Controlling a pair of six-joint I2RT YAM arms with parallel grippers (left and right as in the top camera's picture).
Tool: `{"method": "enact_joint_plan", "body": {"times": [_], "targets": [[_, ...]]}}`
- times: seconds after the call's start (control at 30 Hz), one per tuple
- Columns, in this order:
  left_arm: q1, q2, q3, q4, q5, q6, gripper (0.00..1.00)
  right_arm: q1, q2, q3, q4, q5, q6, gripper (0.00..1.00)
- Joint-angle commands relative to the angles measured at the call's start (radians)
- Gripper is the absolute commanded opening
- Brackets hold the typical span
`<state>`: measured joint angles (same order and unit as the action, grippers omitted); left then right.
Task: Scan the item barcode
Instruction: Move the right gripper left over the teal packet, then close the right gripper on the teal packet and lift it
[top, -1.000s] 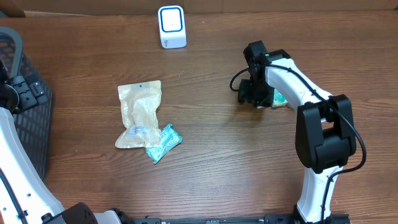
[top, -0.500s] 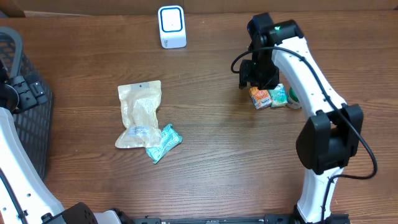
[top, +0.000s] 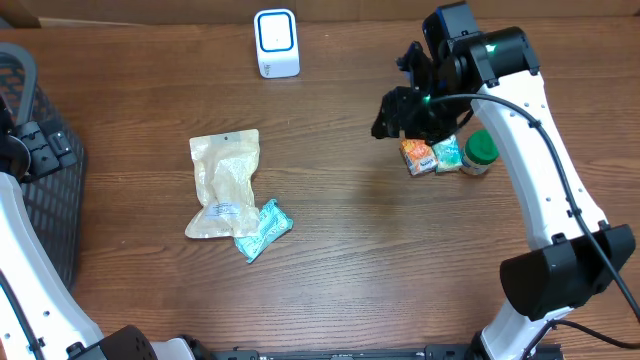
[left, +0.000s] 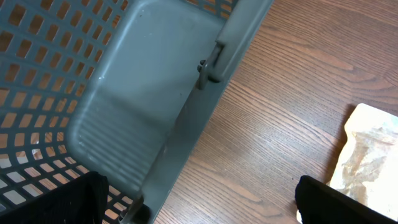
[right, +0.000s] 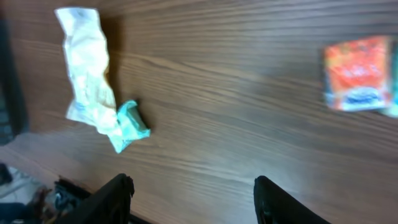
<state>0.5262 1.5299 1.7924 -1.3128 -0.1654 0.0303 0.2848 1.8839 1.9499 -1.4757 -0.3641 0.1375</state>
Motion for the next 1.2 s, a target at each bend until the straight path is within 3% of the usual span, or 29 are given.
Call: {"method": "enact_joint_plan", "body": {"times": [0.0, 0.23, 0.43, 0.83, 1.0, 1.17], "targets": [[0.003, 0.000, 0.016, 0.001, 0.002, 0.015, 1.00, 0.049, -0.005, -0.090, 0.058, -0.087, -0.016, 0.62], [0.003, 0.000, 0.016, 0.001, 0.002, 0.015, 0.99, 0.151, -0.004, -0.339, 0.338, -0.227, -0.003, 0.66], [0.003, 0.000, 0.016, 0.001, 0.002, 0.015, 0.99, 0.240, 0.004, -0.535, 0.623, -0.244, 0.108, 0.76], [0.003, 0.000, 0.016, 0.001, 0.002, 0.015, 1.00, 0.358, 0.165, -0.587, 0.797, -0.289, 0.170, 0.78], [0.003, 0.000, 0.016, 0.002, 0.002, 0.015, 0.99, 0.374, 0.214, -0.587, 0.832, -0.291, 0.194, 0.72], [0.003, 0.000, 0.016, 0.001, 0.002, 0.015, 0.99, 0.377, 0.221, -0.587, 0.864, -0.293, 0.231, 0.54]]}}
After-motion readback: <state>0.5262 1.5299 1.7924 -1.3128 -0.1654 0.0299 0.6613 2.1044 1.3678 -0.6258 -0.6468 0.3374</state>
